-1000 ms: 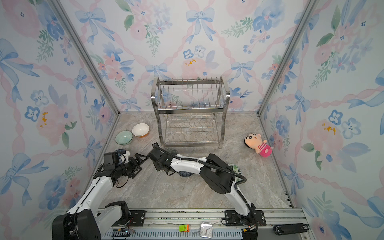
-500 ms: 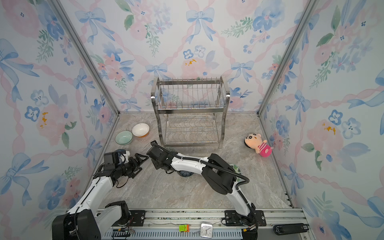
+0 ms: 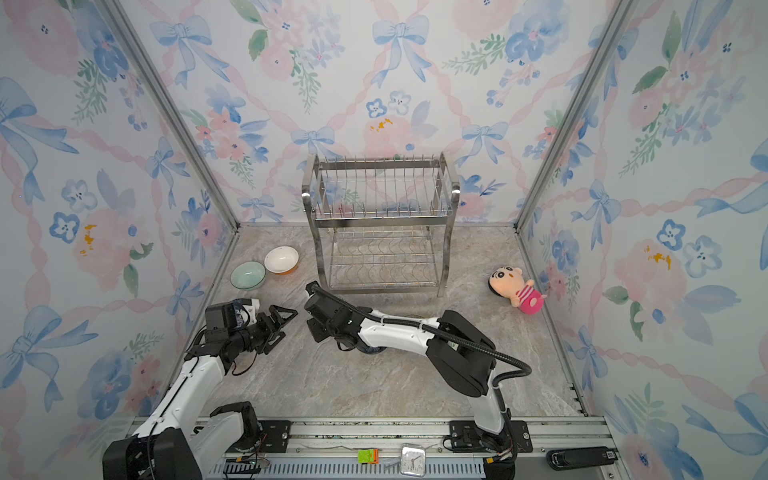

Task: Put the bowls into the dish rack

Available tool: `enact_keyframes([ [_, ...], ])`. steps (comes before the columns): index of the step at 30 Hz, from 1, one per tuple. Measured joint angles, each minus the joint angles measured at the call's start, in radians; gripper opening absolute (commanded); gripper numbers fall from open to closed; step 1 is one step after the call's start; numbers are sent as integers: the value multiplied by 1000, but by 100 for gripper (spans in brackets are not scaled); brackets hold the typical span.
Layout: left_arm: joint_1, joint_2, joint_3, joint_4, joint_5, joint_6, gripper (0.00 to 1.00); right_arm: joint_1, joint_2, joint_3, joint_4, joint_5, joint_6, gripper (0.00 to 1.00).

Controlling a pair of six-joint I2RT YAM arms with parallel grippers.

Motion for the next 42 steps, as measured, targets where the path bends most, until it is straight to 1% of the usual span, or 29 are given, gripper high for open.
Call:
enact_keyframes([
  [2,-10,8,17,1,5,1,98,-6,-33,-30,34,-17,0,0],
  [4,-39,16,41,1,2,3,98,-16,-68,-60,69,-29,-1,0],
  [11,-198,34,134,4,-66,9,98,-64,-209,-195,182,-54,-10,0],
  [16,-274,73,196,8,-128,26,98,-139,-301,-278,255,-68,-19,0],
  [20,-356,117,264,8,-204,48,98,-214,-357,-343,324,-80,-16,0],
  [25,-464,130,342,15,-346,97,98,-285,-362,-365,357,-84,-15,0],
  [28,-523,131,353,22,-459,116,98,-321,-361,-380,386,-84,-7,0],
  [31,-562,153,360,21,-536,168,98,-349,-361,-396,408,-87,2,0],
  [34,-594,201,404,8,-594,227,98,-371,-361,-396,423,-87,9,0],
  [38,-605,240,460,8,-621,270,98,-381,-337,-381,451,-87,15,0],
  [40,-598,259,484,5,-607,290,98,-381,-306,-365,471,-89,22,0],
  [42,-588,289,510,0,-566,312,98,-381,-269,-348,494,-95,23,0],
])
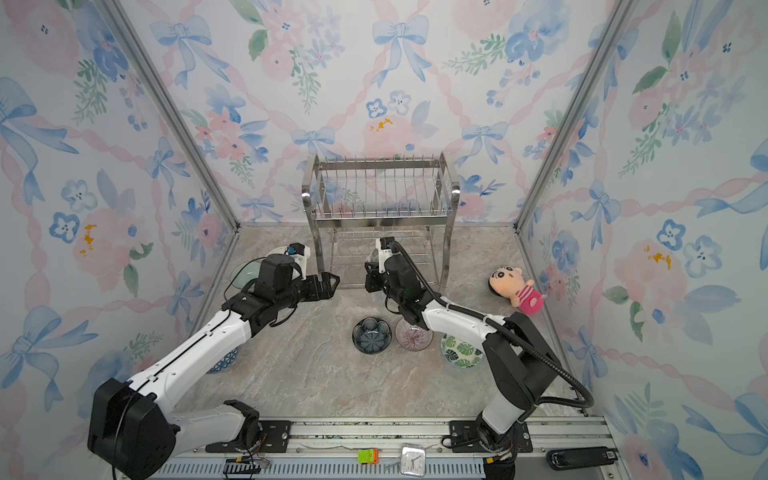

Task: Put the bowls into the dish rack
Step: 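Lift the green-patterned bowl with the right gripper into the rack's lower tier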

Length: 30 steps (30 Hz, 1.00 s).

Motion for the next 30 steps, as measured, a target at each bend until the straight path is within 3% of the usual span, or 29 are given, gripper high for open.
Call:
enact_keyframes([
  [6,20,66,27,-10,109,29,98,-11,95,14,87,-44,26,0],
  [13,18,48,12,-3,114,37,98,-51,169,20,213,-97,63,0],
  [30,-28,-30,-121,132,-42,-64,98,-107,449,233,399,-262,207,0],
])
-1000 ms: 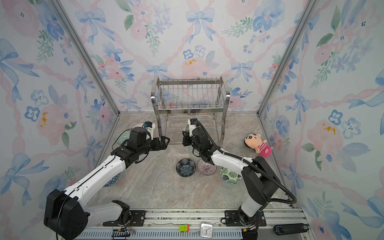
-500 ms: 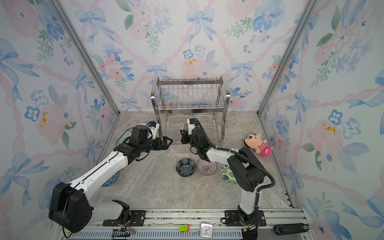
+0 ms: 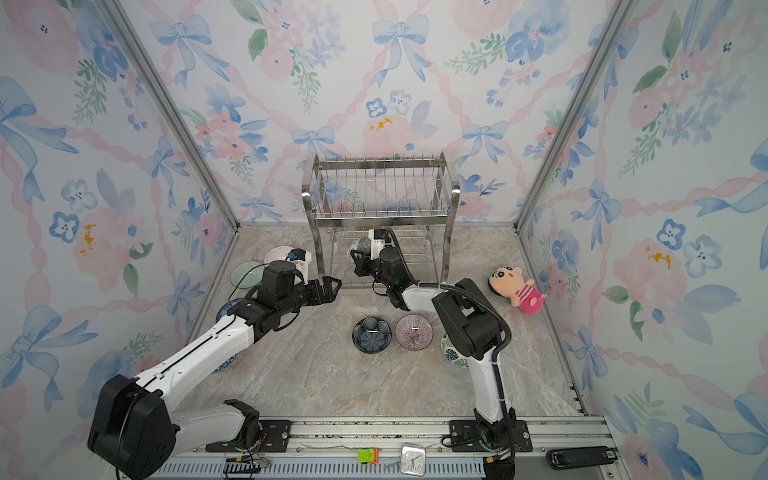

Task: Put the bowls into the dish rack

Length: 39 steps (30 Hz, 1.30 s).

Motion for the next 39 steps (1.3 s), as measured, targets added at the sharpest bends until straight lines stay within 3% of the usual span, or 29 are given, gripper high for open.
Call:
enact_keyframes([
  [15,-96,86,50,27,-100,-42,98,-32,199,243,93,-90,187,0],
  [26,-119,100,60,68,-150,-50,98,-41,323,399,135,-115,295,0],
  [39,-118,85,40,90,-165,-42,98,-43,409,562,78,-179,323,0],
])
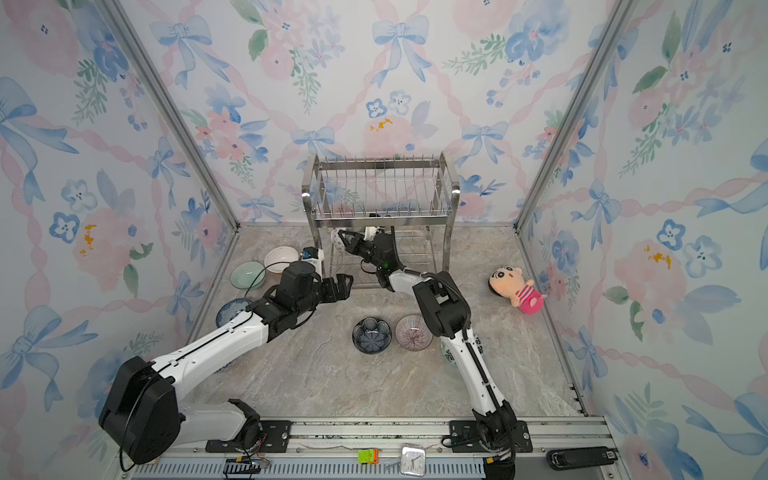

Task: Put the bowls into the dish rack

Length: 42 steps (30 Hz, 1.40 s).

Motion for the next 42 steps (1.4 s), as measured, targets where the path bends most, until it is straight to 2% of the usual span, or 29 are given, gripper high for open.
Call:
enact_keyframes([
  [12,8,0,0,4,-1,-1,98,0,72,97,-32,-33,5,0],
  [42,8,41,2,10,37,0,98,-21,119,152,-18,-52,25,0],
])
